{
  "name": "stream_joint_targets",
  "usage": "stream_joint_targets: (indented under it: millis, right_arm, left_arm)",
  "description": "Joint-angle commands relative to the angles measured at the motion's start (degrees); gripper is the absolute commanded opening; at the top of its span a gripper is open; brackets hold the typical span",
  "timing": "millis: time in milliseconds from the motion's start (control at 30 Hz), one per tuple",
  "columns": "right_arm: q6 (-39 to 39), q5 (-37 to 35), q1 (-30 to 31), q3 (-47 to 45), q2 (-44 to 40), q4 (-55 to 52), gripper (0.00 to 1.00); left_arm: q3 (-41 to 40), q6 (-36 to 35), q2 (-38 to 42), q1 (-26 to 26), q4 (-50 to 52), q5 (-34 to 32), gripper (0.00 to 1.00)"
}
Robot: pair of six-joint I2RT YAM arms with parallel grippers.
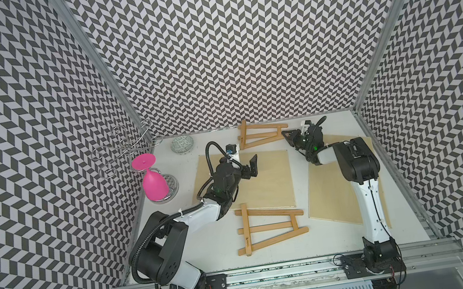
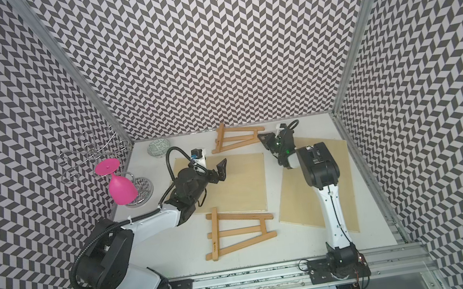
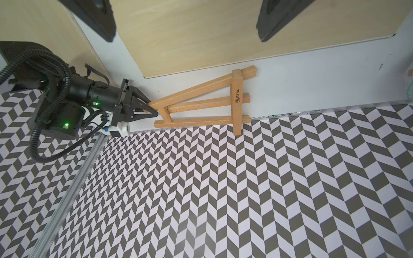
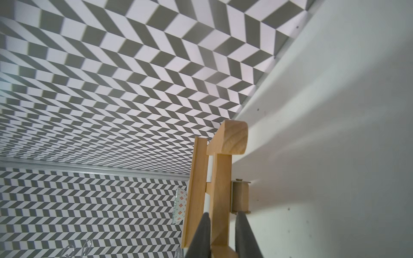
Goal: Assemble the easel
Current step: Pick up the easel at the center of the board.
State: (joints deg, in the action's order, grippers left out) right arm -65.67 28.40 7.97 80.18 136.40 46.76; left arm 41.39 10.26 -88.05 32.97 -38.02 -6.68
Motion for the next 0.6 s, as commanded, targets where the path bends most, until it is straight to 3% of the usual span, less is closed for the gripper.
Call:
stream_joint_targets:
  millis: [0,367,567]
  right_arm:
    - [-0.3,0.6,-0.3,-0.5,-6.8,7.6,0.05]
    - [2.2,2.3,-0.3,-5.5,-21.6,5.2,0.00]
    - [7.4,3.0,-0.2,-11.6,-33.9,-2.8,0.00]
  left_arm:
    - [1.8,-0.5,1.9,0.3,1.2,-0.7,0.99]
    - [4.8,-2.8,8.8,0.6,10.0,-1.1,0.99]
    - [6.4,-3.3,13.2,3.5,16.0,-2.6,0.99]
